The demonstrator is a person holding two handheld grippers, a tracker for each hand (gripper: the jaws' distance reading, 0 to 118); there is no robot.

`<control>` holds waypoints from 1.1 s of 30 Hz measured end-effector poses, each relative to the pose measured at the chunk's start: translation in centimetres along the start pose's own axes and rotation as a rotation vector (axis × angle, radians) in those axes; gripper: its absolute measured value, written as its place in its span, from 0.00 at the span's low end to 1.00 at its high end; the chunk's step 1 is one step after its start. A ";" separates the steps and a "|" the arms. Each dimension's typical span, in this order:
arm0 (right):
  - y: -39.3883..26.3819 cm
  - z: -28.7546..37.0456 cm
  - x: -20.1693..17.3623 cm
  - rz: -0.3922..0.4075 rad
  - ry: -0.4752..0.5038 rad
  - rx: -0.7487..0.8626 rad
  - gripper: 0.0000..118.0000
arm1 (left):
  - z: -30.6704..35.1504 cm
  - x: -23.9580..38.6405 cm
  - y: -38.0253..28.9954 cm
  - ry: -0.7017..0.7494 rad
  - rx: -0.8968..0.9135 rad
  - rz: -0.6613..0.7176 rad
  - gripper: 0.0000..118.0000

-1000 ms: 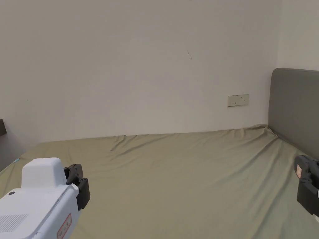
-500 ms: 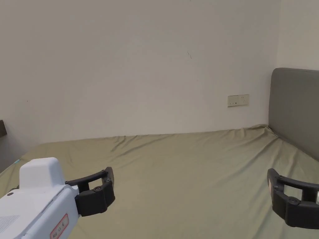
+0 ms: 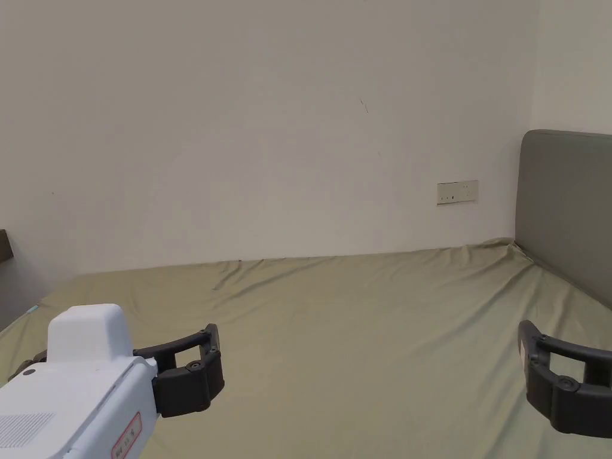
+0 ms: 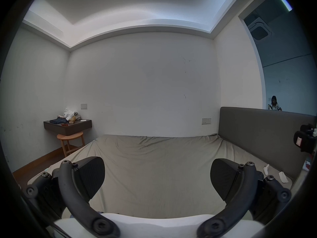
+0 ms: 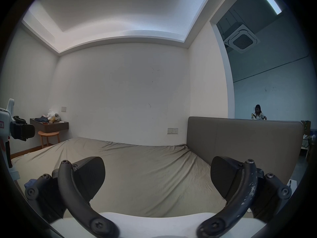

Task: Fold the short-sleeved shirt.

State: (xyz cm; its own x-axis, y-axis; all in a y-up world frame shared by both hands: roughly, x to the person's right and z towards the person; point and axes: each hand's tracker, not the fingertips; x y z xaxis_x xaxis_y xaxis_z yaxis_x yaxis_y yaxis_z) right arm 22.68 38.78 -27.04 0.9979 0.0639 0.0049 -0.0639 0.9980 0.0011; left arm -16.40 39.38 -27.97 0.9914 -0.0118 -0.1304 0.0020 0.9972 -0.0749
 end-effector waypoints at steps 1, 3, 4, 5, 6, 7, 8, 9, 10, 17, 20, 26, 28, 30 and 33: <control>-0.2 -0.1 -0.1 0.002 -0.002 -0.003 1.00 | -0.1 0.1 -0.1 0.003 0.001 -0.002 1.00; -0.2 -0.2 -0.1 0.009 -0.009 -0.005 1.00 | -0.2 0.1 -0.2 0.003 -0.006 0.001 1.00; -0.2 -0.3 -0.1 0.011 -0.009 -0.007 1.00 | -0.2 0.1 -0.2 0.000 -0.009 0.002 1.00; -0.3 -0.2 -0.2 0.013 -0.004 -0.009 1.00 | -0.3 0.1 -0.3 -0.001 -0.010 0.003 1.00; -0.3 -0.4 -0.2 0.012 -0.002 -0.010 1.00 | -0.4 0.2 -0.4 0.001 -0.011 0.004 1.00; -0.4 -0.5 -0.2 0.012 -0.002 -0.010 1.00 | -0.4 0.2 -0.4 0.001 -0.013 0.002 1.00; -0.4 -0.7 -0.1 0.011 -0.003 -0.013 1.00 | -0.5 0.2 -0.4 0.003 -0.014 0.000 1.00; -0.6 -0.7 -0.2 0.013 -0.004 -0.016 1.00 | -0.6 0.2 -0.4 0.003 -0.018 -0.003 1.00; -0.7 -0.9 -0.2 0.014 -0.005 -0.021 1.00 | -0.7 0.2 -0.5 0.000 -0.024 -0.003 1.00; -5.6 -6.4 -1.0 0.040 0.047 -0.237 1.00 | -5.0 0.7 -4.3 -0.025 -0.158 -0.003 1.00; -13.0 -11.9 -1.8 0.005 0.125 -0.442 1.00 | -9.6 1.2 -10.7 -0.077 -0.321 0.054 1.00; -26.5 -18.6 -3.6 -0.090 0.111 -0.669 1.00 | -16.9 3.9 -24.6 -0.044 -0.523 0.045 1.00; -29.4 -19.7 -3.8 -0.036 0.136 -0.736 1.00 | -18.2 4.4 -27.3 -0.016 -0.598 0.117 1.00; -31.0 -19.9 -3.9 -0.047 0.141 -0.755 1.00 | -18.9 4.5 -29.0 -0.022 -0.650 0.217 1.00; -33.5 -19.9 -3.8 -0.059 0.127 -0.799 1.00 | -19.3 5.2 -31.5 0.021 -0.663 0.224 1.00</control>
State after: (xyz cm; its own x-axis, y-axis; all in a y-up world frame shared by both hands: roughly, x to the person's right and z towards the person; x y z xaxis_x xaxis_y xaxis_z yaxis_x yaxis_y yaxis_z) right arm 21.15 5.10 -47.01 0.9955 -0.0375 -0.0865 -0.0361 0.6960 -0.7171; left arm -13.79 6.52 -45.35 0.9558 0.1805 -0.2321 -0.2891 0.7206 -0.6302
